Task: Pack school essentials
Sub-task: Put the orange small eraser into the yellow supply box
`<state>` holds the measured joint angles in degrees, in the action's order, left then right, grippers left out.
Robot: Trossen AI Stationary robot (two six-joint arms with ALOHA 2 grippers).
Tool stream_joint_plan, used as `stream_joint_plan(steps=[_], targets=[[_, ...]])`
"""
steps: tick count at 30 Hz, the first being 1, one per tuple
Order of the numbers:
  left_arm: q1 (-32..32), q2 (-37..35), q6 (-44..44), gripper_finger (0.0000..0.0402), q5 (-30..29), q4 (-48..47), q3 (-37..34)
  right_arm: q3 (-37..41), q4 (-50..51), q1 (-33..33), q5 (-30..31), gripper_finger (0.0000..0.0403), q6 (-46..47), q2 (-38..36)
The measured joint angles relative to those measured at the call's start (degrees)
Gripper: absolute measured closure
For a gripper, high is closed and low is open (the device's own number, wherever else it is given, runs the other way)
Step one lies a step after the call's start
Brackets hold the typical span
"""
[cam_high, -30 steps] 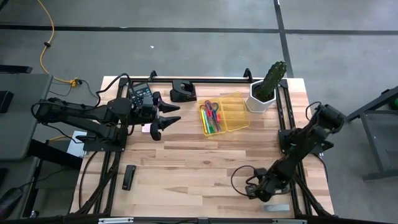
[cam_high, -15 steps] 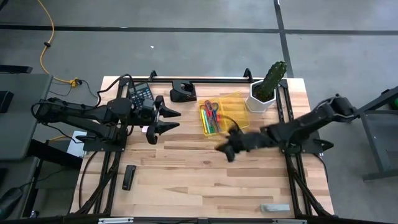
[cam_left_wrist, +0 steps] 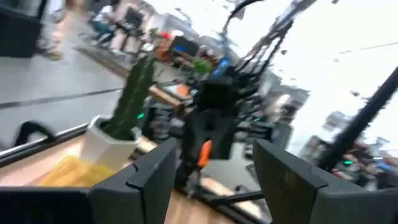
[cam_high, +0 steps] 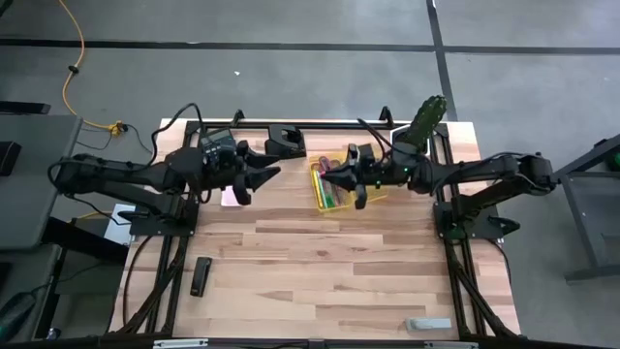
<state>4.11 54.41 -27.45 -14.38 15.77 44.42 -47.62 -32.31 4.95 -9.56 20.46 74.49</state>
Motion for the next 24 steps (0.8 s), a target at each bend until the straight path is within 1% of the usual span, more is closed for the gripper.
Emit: stream_joint_plan(steps=[4,6,14,19,21,24], targets=[[2.9,0.0,0.7,0.02,8.5,1.6,0.0,0.0,-0.1,0.3,-1.1,0.04,-1.4,-0.2],[3.6,0.0,1.5,0.02,10.9,0.7,0.0,0.0,0.1,0.3,-1.1,0.04,-1.4,-0.2],[4.3,0.0,4.0,0.02,11.2,-0.1,0.0,0.0,0.2,0.3,-1.2,0.04,-1.2,-0.2],[4.3,0.0,4.1,0.02,11.2,-0.1,0.0,0.0,0.2,0.3,-0.4,0.04,-0.3,-0.2],[4.3,0.0,4.1,0.02,11.2,-0.1,0.0,-1.6,5.1,0.2,1.2,0.04,1.5,-0.1],[4.3,0.0,4.1,0.02,11.2,-0.1,0.0,-6.3,22.2,0.3,6.2,0.04,1.7,1.3]])
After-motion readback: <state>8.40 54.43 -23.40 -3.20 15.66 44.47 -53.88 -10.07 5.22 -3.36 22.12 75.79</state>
